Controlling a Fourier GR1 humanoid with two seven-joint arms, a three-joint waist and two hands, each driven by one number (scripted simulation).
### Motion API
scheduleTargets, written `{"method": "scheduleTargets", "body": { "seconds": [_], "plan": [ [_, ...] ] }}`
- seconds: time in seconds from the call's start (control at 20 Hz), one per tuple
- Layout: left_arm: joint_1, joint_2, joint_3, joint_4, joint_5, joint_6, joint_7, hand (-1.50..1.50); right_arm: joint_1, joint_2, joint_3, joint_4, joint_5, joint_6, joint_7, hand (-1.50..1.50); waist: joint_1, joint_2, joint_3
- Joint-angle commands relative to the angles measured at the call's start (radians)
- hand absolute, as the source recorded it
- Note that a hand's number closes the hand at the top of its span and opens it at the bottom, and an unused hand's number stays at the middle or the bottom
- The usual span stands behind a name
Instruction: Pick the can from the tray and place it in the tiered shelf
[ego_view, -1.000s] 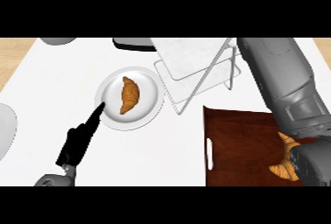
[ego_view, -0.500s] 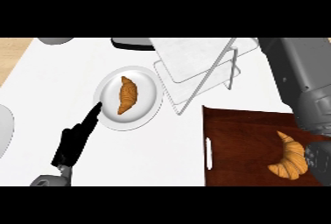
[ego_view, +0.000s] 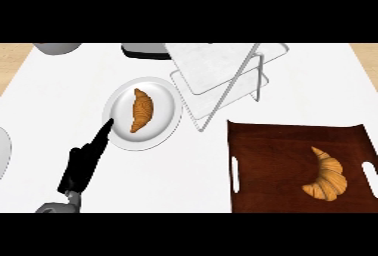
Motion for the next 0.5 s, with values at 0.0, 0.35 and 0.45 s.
{"method": "scheduleTargets", "body": {
  "seconds": [0.0,0.35,0.45],
  "plan": [
    [-0.013,0.012,0.011,-0.021,0.013,-0.024,0.02,0.0,0.08,-0.124,-0.025,0.0,-0.03,0.108,-0.019,-1.5,-0.008,-0.004,-0.001],
    [-0.014,0.014,0.018,-0.018,0.012,-0.041,0.028,0.0,0.149,-0.234,-0.017,0.06,-0.033,0.281,-0.17,-1.5,0.011,0.003,0.0],
    [-0.018,-0.024,-0.003,-0.04,-0.021,0.011,0.048,0.0,0.186,-0.264,-0.035,0.083,-0.052,0.332,-0.208,-1.5,0.012,0.003,0.001]
  ]
}}
